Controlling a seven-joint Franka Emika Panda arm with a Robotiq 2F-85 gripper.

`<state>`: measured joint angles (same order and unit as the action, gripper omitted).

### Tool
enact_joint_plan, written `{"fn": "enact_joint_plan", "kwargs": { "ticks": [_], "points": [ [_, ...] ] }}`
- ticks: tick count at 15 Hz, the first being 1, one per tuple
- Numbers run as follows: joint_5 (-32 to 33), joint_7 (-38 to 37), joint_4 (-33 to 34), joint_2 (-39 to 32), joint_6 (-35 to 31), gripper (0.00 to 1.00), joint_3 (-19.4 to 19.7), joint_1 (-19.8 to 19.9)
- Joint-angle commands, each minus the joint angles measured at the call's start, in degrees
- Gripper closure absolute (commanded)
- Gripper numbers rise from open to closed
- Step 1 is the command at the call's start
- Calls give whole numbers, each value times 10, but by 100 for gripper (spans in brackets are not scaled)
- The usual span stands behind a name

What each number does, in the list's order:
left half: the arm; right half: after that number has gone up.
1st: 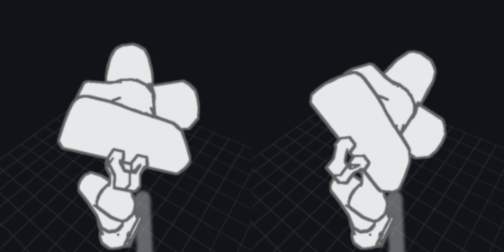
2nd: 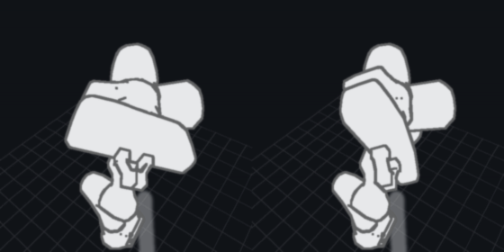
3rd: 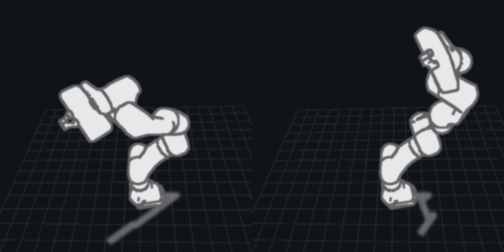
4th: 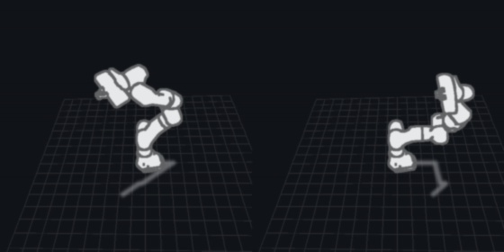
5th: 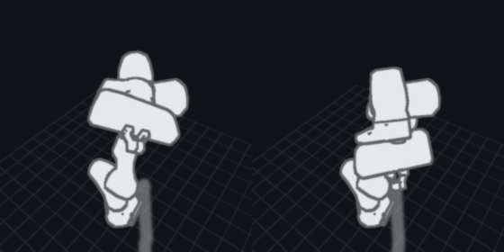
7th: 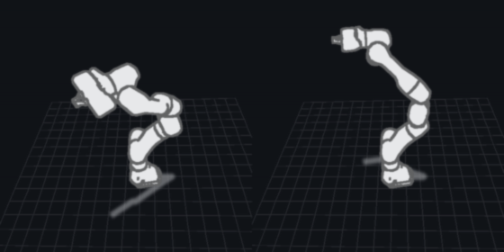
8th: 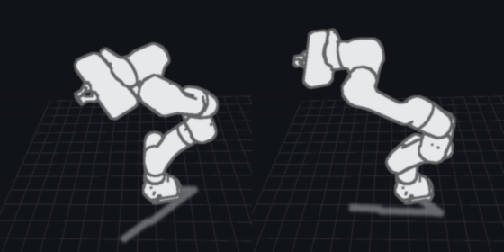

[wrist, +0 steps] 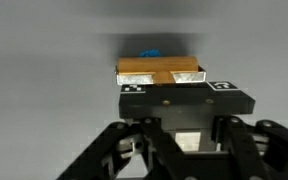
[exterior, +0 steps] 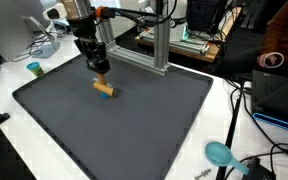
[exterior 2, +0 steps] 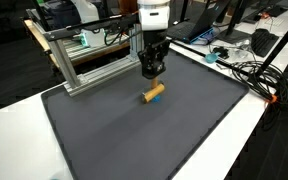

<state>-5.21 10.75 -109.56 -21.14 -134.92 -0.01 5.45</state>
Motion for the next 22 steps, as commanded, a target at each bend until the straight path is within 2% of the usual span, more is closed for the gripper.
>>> {"fn": "enact_joint_plan", "kwargs": {
  "ticks": [1, 11, 14, 18, 22],
  "points": [
    [-36, -17, 25, -76, -52, 77, -12, 0],
    [-34, -54, 50, -89, -67, 77, -10, -3],
    [-32, -59, 60, -105, -111, 77, -14, -5],
    [3, -59, -1, -10, -175, 77, -1, -15],
    [3, -24, -62, 62, -136, 77, -17, -11]
  ]
}}
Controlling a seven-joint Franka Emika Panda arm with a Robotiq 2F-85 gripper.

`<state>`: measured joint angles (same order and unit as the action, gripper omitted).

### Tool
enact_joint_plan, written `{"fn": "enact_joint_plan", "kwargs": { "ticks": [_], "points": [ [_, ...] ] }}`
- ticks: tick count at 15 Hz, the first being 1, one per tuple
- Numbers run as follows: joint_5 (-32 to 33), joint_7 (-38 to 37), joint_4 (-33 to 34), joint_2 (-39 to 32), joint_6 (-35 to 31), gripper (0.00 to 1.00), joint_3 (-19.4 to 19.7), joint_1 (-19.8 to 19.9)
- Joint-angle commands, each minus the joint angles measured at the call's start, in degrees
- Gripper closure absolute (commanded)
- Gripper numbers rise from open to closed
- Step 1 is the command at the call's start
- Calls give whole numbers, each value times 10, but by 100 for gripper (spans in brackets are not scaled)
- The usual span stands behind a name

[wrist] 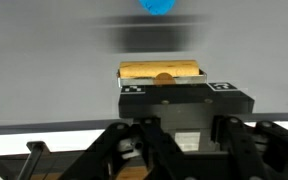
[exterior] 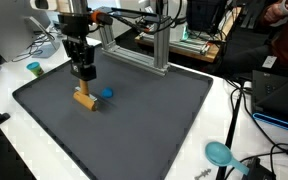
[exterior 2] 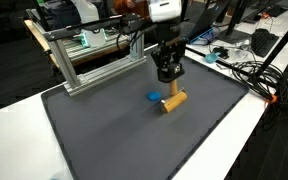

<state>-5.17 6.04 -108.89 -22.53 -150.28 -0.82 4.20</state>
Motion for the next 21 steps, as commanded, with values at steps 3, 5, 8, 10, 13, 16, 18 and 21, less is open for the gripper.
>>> {"fn": "enact_joint_plan", "kwargs": {
  "ticks": [3, 5, 8, 10, 13, 16, 18, 21],
  "points": [
    [-7, 29, -51, 56, 18, 77, -11, -2],
    [-9, 31, -63, 68, 20, 52, -13, -4],
    [-9, 31, -61, 57, 19, 52, -11, -3],
    [-8, 31, -59, 54, 19, 52, -11, -2],
    [-8, 31, -58, 54, 19, 52, -11, -3],
    [-8, 31, -58, 54, 19, 52, -11, -3],
    [-8, 31, -58, 54, 19, 52, -11, -3],
    [-8, 31, -58, 54, 19, 52, -11, -3]
  ]
}}
